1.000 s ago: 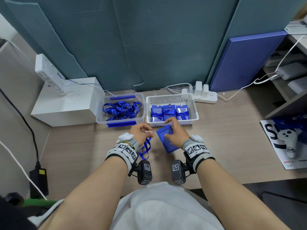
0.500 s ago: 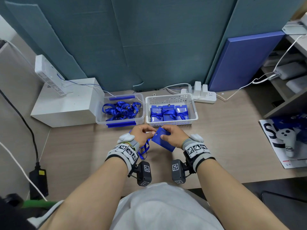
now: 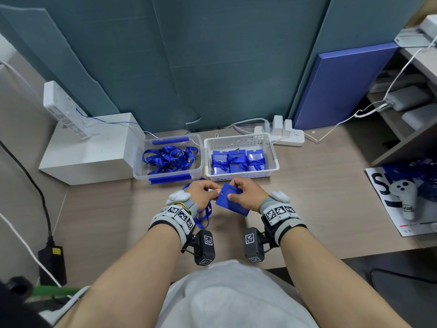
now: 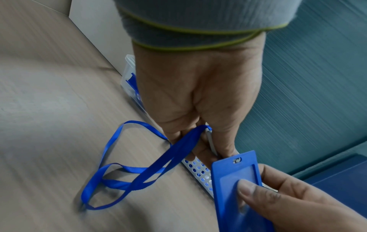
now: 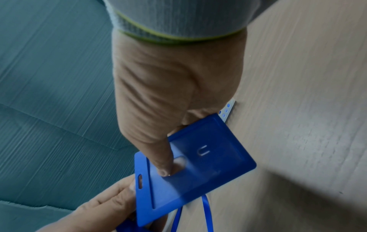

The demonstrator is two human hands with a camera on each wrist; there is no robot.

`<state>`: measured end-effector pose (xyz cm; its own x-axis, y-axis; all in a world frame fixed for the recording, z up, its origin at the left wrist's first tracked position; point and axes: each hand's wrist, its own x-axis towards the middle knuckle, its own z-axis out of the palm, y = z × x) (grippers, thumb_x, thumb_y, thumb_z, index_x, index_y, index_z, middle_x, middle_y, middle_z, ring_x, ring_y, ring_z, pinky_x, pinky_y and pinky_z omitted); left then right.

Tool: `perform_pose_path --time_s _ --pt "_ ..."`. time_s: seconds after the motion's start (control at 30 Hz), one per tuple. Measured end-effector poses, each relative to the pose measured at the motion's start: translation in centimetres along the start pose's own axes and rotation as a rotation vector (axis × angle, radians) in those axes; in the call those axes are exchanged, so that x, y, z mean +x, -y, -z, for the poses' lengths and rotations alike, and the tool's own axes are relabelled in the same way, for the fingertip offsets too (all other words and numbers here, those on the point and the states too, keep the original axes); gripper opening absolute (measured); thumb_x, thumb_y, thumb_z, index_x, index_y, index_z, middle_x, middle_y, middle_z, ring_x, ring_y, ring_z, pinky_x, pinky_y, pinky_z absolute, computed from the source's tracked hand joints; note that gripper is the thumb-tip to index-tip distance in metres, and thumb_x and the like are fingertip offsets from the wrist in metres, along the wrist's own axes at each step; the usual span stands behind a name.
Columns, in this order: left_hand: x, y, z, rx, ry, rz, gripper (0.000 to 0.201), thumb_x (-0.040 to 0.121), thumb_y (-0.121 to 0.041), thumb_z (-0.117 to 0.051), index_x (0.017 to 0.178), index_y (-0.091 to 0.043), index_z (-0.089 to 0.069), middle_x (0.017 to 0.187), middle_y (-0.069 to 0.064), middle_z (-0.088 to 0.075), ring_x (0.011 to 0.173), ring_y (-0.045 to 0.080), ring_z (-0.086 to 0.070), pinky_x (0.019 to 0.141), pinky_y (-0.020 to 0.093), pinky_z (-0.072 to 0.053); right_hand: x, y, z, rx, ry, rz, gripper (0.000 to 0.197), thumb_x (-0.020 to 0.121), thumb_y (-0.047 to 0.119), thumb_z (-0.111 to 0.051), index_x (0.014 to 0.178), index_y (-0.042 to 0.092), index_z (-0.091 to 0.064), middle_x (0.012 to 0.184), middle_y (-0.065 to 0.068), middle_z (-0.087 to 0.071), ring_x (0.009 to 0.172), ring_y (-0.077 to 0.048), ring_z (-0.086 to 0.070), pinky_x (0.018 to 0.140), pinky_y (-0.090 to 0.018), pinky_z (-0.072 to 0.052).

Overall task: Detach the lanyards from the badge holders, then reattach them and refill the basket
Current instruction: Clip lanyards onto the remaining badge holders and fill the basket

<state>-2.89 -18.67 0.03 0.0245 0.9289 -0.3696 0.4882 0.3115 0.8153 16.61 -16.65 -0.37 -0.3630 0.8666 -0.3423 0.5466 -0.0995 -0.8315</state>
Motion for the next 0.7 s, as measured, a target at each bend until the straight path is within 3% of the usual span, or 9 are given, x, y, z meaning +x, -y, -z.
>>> perform_pose_path --time_s 0.13,0.27,0.4,0.57,0.7 --pt "0.16 0.26 -0.01 -0.007 -0.003 -0.001 0.01 0.089 -0.019 -0.074 0.083 -0.027 -0.075 0.069 -0.013 -0.071 0.057 -0.005 -0.062 0.071 0.025 -0.05 0.05 0.11 0.05 0.001 0.011 0.001 0.01 0.086 0.013 -0.07 0.09 0.011 -0.062 0.086 -0.007 -0.069 0.071 -0.016 -0.055 0.065 -0.028 -0.045" --pt "0.17 0.22 0.08 -0.063 0.023 0.024 0.004 0.09 -0.016 -0.074 0.088 -0.018 -0.076 0.07 -0.009 -0.073 0.063 0.002 -0.069 0.08 0.032 -0.058 0.25 0.05 -0.01 -0.011 0.021 -0.021 0.011 0.084 0.016 -0.07 0.09 0.012 -0.062 0.09 -0.011 -0.071 0.072 -0.017 -0.056 0.066 -0.03 -0.046" --pt "0.27 0.5 0.2 -0.066 0.043 0.055 0.006 0.09 -0.021 -0.074 0.085 -0.023 -0.075 0.07 -0.004 -0.075 0.066 0.007 -0.071 0.082 0.036 -0.06 0.35 0.2 -0.05 -0.009 0.029 -0.018 0.01 0.083 0.015 -0.069 0.09 0.012 -0.064 0.091 -0.011 -0.071 0.073 -0.017 -0.057 0.066 -0.03 -0.046" --pt "0.18 0.06 0.17 -0.11 0.047 0.061 0.008 0.091 -0.017 -0.072 0.084 -0.019 -0.074 0.067 -0.006 -0.073 0.063 0.005 -0.069 0.08 0.032 -0.059 0.61 0.22 -0.07 0.001 0.036 -0.012 0.01 0.079 0.015 -0.067 0.088 0.012 -0.066 0.091 -0.013 -0.07 0.075 -0.019 -0.057 0.069 -0.032 -0.047" --pt "0.2 0.14 0.15 -0.114 0.044 0.084 0.008 0.092 -0.016 -0.071 0.084 -0.018 -0.073 0.069 -0.003 -0.073 0.065 0.008 -0.07 0.079 0.03 -0.06 0.75 0.28 -0.11 -0.01 0.051 -0.008 0.007 0.081 0.011 -0.067 0.087 0.01 -0.065 0.081 -0.004 -0.065 0.072 -0.017 -0.055 0.069 -0.032 -0.045"
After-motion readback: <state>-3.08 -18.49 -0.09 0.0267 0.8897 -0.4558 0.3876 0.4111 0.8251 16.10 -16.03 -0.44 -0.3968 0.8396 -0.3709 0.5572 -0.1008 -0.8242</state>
